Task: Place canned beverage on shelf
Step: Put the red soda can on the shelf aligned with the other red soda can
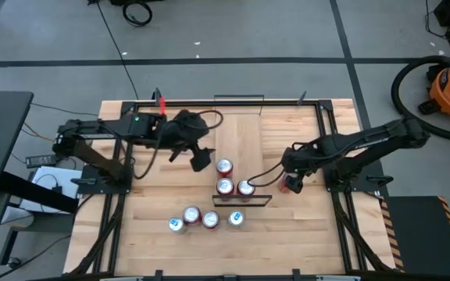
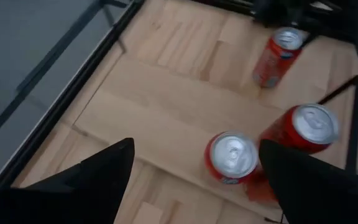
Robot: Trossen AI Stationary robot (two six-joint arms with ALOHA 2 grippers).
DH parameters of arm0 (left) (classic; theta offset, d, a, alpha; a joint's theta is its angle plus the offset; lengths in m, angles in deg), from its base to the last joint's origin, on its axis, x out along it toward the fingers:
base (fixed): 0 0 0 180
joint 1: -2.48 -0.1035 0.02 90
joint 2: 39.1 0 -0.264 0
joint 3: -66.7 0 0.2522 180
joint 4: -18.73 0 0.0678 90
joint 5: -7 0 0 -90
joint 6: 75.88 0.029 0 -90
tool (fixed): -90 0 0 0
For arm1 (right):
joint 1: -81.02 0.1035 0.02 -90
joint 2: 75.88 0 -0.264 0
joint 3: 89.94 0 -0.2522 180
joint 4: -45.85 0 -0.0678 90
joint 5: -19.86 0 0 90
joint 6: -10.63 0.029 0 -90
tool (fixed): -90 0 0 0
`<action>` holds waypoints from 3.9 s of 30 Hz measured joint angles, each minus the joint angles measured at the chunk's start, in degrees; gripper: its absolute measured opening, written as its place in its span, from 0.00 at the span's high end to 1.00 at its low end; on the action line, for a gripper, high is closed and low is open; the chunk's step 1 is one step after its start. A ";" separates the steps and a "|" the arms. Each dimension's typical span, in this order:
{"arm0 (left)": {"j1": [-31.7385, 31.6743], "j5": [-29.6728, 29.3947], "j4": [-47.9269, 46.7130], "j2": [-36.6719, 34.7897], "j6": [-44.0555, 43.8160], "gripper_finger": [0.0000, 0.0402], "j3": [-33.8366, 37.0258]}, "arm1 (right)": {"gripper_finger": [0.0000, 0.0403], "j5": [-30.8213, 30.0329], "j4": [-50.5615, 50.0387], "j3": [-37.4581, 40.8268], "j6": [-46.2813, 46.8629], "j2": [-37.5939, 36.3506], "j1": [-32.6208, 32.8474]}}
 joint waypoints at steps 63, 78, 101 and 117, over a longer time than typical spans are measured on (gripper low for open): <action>-2.16 0.19 -1.05 -6.00 -4.46 0.12 2.44 | 0.05 4.28 10.59 8.96 -29.47 5.58 -19.87; -2.16 0.50 -1.09 -5.95 -5.93 0.12 2.44 | 0.14 8.85 12.41 11.06 -35.14 19.58 -26.83; -2.53 2.18 -0.81 -5.95 -7.94 0.12 2.44 | 0.21 6.88 39.25 10.62 -29.51 -5.58 -24.99; -2.51 2.18 -0.87 -5.95 -7.90 0.12 2.44 | 0.20 0.24 73.34 18.17 -28.46 -0.18 -19.09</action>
